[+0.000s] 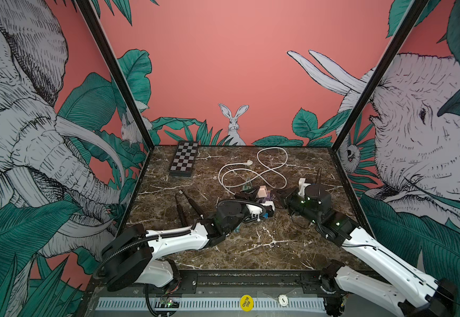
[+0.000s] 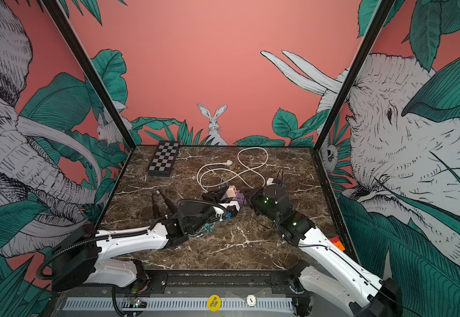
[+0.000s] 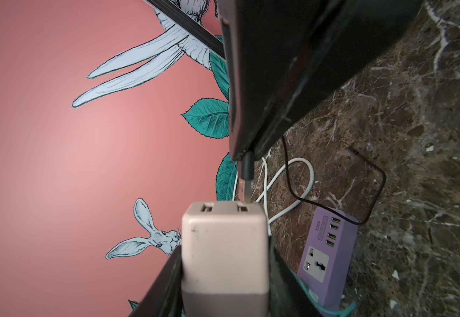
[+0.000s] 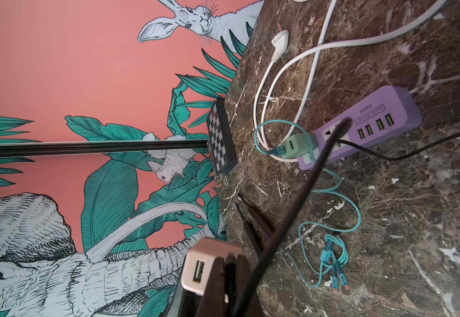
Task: Charge the electric toothbrush
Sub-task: Insert the charging cable into the plug.
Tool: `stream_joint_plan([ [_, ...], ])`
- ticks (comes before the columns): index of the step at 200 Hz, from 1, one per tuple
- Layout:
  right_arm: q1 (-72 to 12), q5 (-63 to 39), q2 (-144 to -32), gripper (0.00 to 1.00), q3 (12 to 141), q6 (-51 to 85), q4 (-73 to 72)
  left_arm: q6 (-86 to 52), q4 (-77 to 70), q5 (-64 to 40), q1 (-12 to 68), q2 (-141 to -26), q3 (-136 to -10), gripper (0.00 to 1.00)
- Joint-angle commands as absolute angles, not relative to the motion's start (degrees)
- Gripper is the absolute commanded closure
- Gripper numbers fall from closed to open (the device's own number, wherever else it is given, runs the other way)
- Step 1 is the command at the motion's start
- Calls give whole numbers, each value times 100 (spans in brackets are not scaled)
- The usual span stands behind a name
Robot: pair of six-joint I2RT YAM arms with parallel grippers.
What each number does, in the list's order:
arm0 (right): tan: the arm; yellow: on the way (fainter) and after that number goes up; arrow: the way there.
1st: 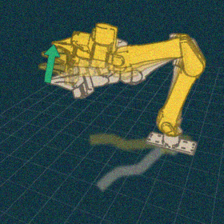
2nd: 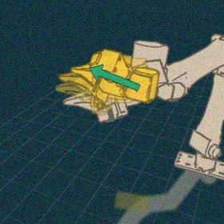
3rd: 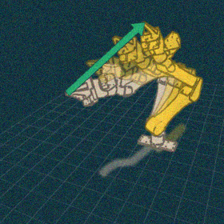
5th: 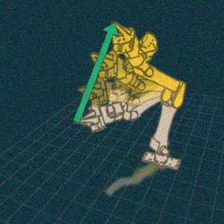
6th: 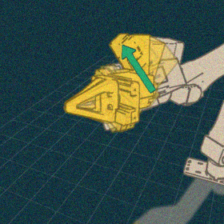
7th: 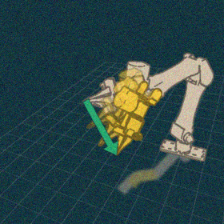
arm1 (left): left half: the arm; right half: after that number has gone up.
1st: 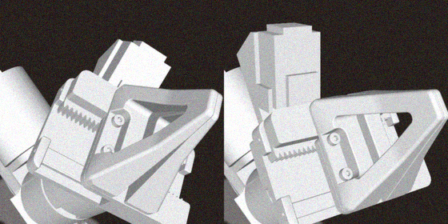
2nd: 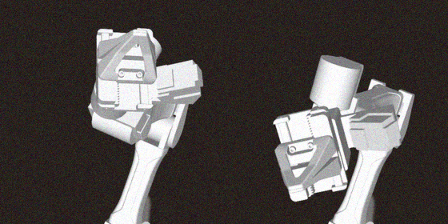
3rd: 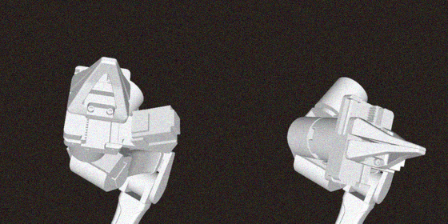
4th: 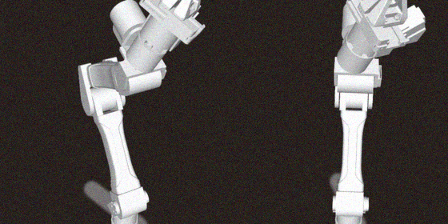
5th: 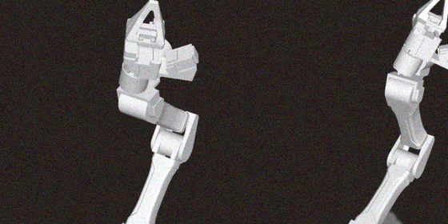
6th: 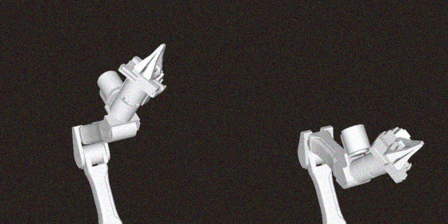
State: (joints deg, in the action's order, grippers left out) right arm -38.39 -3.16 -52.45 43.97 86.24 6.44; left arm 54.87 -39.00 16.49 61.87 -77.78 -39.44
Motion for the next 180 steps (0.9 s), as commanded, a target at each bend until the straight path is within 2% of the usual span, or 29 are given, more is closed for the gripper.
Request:
stream_joint_plan([
  [1,-3911,-154,-5194,100,4610,8631,606,5493,-4056,1687,6214,-7734,-4008,100],
  [180,-4100,-125,-5338,100,4531,8920,492,5712,-4057,1789,6282,-7844,-4034,100],
])
